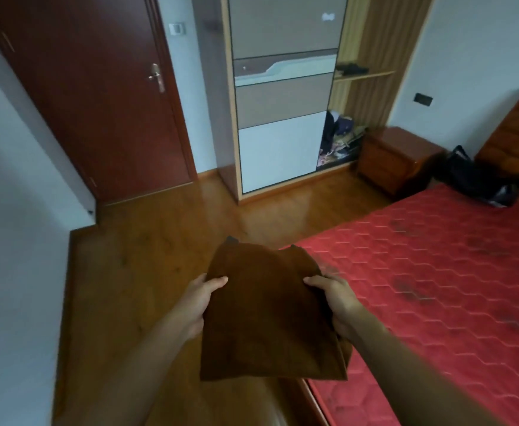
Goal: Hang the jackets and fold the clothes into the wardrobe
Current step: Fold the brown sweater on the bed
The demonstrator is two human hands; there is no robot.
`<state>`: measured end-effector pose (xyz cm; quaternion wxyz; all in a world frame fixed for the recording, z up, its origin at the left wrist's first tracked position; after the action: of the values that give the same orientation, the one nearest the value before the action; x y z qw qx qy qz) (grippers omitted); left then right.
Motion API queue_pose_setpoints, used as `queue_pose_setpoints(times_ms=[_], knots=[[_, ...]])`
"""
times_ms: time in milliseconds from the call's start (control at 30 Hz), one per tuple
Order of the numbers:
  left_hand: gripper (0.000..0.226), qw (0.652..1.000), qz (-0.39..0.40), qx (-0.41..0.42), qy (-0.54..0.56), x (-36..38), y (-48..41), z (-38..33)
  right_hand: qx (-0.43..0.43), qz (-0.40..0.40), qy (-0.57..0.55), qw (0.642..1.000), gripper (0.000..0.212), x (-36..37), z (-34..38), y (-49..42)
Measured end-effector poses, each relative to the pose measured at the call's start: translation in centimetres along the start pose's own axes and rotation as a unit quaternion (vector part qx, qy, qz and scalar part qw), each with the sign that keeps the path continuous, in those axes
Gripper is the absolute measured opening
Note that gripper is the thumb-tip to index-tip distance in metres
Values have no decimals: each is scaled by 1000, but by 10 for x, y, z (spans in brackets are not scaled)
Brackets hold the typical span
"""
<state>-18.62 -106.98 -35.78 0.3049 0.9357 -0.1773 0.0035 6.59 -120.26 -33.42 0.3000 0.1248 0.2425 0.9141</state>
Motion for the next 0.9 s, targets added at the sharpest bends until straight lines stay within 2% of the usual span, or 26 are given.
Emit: queue_pose_setpoints(times_ms=[100,167,333,433,500,633,767,900], knots=[[39,1000,-25,8,7,-59,-20,-37,7,16,-5,1000,29,72,6,-28],[37,999,-38,7,4,-90,-34,-58,1,20,-2,1000,27,111,15,-45],[38,999,-38,9,20,-138,-82,-101,18,39,-17,999,32,179,35,-91],[48,999,-35,6,30,-151,-119,-124,64,78,-22,995,35,207,47,-124],[46,999,-22,2,36,-152,-145,-142,88,107,-23,990,34,225,59,-149],[40,999,-25,3,29,-158,-213,-189,73,142,-1,987,38,260,97,-221],[38,999,-41,0,27,-162,-283,-248,67,141,13,988,42,292,142,-300],[39,999,-41,4,27,-159,-346,-304,56,152,12,987,29,323,196,-361]])
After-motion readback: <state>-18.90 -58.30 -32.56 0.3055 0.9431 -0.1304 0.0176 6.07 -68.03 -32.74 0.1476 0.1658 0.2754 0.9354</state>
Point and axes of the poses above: each hand's wrist, its own y-axis away from the middle knuckle, its own x-axis out of the palm, z = x × y, the point moved 10 cm from there along -y, towards the middle knuckle, and after that the axes turned 2 degrees about -z, right-handed, at the moved point
